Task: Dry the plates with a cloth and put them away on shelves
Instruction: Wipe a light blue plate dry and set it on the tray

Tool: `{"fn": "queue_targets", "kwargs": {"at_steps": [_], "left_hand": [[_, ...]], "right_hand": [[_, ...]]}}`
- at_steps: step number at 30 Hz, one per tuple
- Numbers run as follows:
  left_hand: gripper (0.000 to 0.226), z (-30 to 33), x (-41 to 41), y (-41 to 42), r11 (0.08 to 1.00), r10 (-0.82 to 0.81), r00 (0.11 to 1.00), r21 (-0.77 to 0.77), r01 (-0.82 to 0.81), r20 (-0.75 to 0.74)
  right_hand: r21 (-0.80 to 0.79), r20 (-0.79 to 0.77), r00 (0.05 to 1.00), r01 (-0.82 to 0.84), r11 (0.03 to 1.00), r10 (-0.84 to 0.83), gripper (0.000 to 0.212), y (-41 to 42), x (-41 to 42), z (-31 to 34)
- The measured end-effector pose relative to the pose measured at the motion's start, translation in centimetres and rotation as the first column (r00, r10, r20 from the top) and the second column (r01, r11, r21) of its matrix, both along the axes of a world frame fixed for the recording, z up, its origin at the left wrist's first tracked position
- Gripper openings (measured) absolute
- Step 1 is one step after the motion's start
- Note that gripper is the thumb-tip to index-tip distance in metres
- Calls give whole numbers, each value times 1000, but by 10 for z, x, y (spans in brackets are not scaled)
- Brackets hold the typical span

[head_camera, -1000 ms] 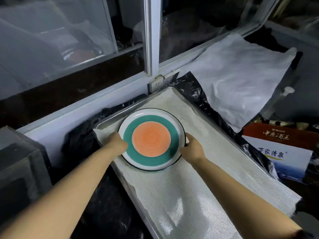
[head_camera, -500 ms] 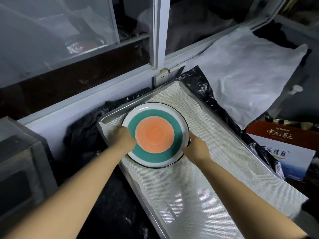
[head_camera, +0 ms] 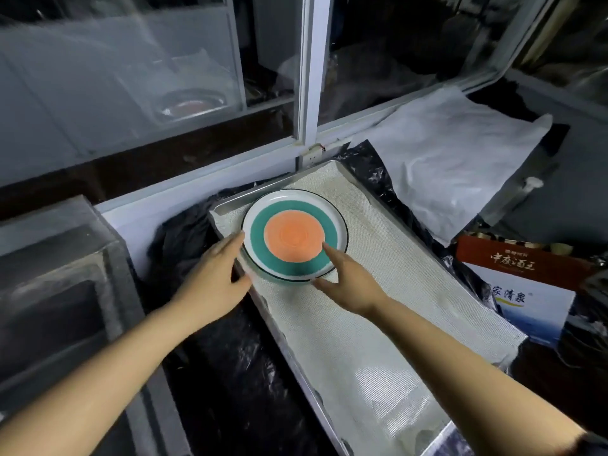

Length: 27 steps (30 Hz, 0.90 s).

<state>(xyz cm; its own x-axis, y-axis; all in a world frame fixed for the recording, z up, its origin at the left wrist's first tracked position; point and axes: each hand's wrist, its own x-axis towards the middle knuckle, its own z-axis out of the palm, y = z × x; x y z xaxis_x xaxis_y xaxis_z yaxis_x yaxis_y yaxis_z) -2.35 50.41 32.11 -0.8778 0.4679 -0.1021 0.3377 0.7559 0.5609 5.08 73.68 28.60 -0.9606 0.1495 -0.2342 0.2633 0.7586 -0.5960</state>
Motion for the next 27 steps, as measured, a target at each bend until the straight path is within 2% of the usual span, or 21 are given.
{"fn": "queue_targets", "kwargs": {"at_steps": [4,9,12,14,17,21,27], "left_hand": [[71,25,41,-63,995,94,996,46,-94,5],[67,33,82,-152,971,228,974,66,-228,7],[60,26,109,-214,955,285,957,95,-279,-51],[58,15,127,-259,957,290,951,44,-287,-106],[58,-8,155,-326,942,327,939,-38,-333,-106],[59,-44,184,-412,910,391,919,-130,-394,-50],[59,-97,214,-518,849,506,860,-218,-481,71]], "right_hand": [[-58,-119,991,-62,996,55,67,-44,18,22],[-73,-178,961,-228,971,213,62,-123,27,34],[-66,-216,925,-333,941,312,56,-181,27,31],[-61,-199,905,-394,917,376,55,-223,28,24],[-43,-146,872,-477,878,467,55,-288,29,10],[-30,-19,818,-575,817,575,57,-371,30,-15],[-60,138,762,-631,773,633,57,-478,26,-55]]}}
